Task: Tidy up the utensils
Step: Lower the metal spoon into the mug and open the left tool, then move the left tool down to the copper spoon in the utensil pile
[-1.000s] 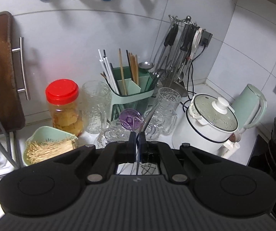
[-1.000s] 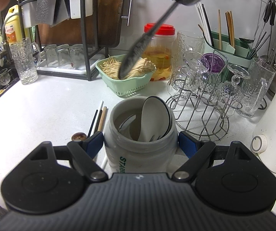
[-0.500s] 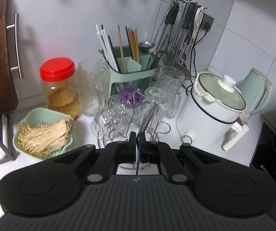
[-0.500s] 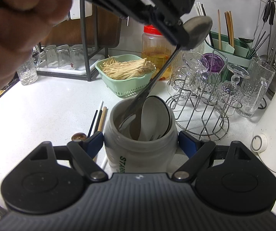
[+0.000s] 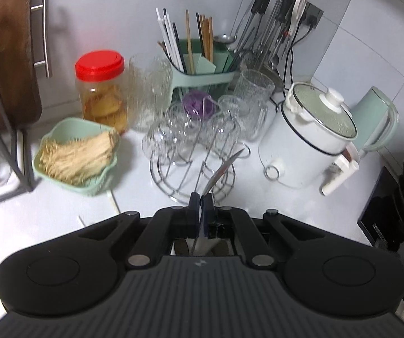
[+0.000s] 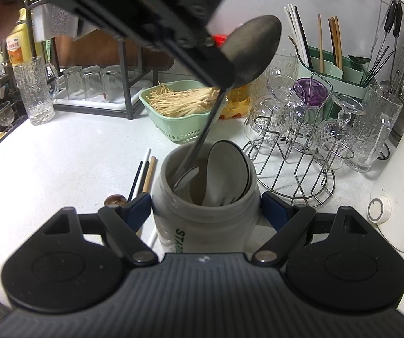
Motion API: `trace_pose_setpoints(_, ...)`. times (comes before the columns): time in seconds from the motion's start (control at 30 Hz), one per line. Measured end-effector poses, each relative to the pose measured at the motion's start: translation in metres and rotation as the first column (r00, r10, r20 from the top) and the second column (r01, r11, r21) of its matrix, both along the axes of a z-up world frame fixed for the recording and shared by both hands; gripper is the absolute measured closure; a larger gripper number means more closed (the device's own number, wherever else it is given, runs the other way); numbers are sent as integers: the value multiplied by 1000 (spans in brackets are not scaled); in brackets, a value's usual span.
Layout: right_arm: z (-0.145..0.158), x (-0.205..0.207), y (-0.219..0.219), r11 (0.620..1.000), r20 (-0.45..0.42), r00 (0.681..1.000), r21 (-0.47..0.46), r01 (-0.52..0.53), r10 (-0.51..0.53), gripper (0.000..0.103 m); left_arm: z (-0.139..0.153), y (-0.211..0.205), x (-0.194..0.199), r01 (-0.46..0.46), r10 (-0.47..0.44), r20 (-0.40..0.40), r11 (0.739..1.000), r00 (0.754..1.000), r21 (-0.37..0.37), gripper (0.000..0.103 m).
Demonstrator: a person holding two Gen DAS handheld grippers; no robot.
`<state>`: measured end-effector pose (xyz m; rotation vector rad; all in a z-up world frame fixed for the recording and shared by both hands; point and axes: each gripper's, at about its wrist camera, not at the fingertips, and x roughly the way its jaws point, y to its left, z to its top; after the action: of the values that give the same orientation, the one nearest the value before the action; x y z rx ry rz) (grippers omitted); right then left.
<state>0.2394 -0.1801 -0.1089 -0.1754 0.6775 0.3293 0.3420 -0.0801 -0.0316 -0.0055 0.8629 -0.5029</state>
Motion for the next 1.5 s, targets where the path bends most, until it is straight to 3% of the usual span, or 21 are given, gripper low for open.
trace_pose_setpoints(0.17, 0, 0, 0, 1000, 0, 1000, -2, 0, 0, 16, 1, 9, -8, -7, 6, -65, 1000, 998, -8, 100)
trace_pose_setpoints(0.3, 0, 1, 1, 1000, 1, 1000, -10, -5, 5, 16, -2, 22, -8, -17, 0, -203, 996, 979, -85, 100)
trace_pose_setpoints(0.4, 0, 1, 0, 1000, 1, 1000, -10, -6, 6, 16, -7, 28, -7, -30, 6, -252, 995, 968, -94, 100)
trace_pose_setpoints(0.83, -1, 0, -1, 1000, 3, 1000, -10, -17, 17, 16, -20, 36, 1, -73, 48, -278, 994, 959, -80, 100)
trace_pose_setpoints(1.13, -2, -1, -2, 1000, 8, 1000, -6, -19, 19, 16, -20, 58, -8, -169, 141, -259, 982, 956, -89, 99)
trace_pose_setpoints(1.23, -2, 0, -3, 1000, 6, 1000, -6, -29, 29, 16, -30, 71, -11, -229, 197, -275, 969, 941, -90, 98)
trace_pose_setpoints(1.37, -1, 1, -4, 999, 5, 999, -7, -41, 41, 16, -51, 90, -12, -313, 278, -295, 947, 914, -75, 84)
trace_pose_setpoints(1.5, -2, 0, -4, 999, 10, 999, -12, -46, 46, 16, -74, 103, -11, -363, 329, -323, 931, 888, -49, 83)
